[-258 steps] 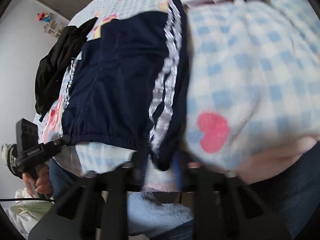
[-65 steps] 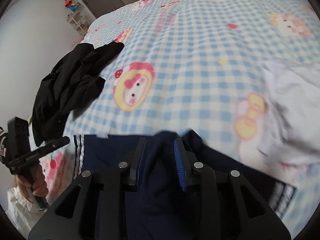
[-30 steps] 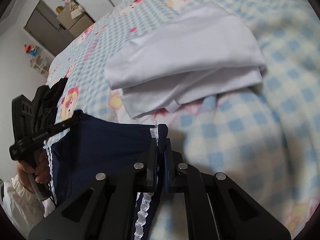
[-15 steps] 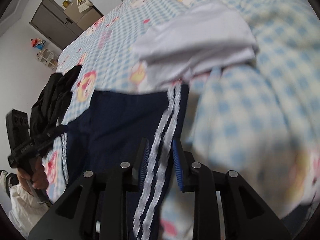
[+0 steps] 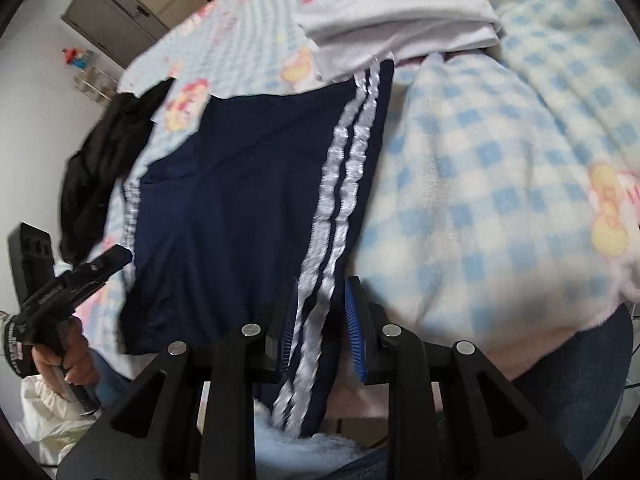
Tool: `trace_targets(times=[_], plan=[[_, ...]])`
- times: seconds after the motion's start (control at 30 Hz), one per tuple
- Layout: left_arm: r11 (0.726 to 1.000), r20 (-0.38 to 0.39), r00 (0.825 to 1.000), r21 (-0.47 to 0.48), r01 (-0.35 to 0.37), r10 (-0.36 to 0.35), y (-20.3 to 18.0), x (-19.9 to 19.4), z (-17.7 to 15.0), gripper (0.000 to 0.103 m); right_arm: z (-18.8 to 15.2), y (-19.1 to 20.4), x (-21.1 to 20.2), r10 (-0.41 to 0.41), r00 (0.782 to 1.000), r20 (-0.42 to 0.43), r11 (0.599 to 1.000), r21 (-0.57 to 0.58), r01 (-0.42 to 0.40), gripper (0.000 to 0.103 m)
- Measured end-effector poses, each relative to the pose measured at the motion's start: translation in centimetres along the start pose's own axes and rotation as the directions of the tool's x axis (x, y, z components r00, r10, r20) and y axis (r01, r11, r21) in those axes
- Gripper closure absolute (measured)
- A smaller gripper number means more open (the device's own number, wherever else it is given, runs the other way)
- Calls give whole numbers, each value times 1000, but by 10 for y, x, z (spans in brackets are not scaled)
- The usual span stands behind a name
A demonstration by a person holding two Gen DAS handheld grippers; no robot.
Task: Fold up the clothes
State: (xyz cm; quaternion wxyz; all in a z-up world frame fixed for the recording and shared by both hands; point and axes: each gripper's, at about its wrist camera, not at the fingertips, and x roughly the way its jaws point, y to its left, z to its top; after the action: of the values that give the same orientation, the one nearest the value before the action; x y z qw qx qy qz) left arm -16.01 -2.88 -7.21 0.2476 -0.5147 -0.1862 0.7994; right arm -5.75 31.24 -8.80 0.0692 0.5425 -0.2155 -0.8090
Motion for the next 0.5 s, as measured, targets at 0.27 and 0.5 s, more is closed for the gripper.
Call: trace_targets(times=[0.27, 0.5], plan=[[1000, -140, 990, 25, -16, 20, 1, 16, -41, 75, -25, 8, 18, -9, 997, -81, 1000, -26, 7, 83], [999, -125, 992, 51, 8, -1, -7, 4, -44, 75, -26, -3, 1, 4, 999, -53, 1000, 13, -3, 88]])
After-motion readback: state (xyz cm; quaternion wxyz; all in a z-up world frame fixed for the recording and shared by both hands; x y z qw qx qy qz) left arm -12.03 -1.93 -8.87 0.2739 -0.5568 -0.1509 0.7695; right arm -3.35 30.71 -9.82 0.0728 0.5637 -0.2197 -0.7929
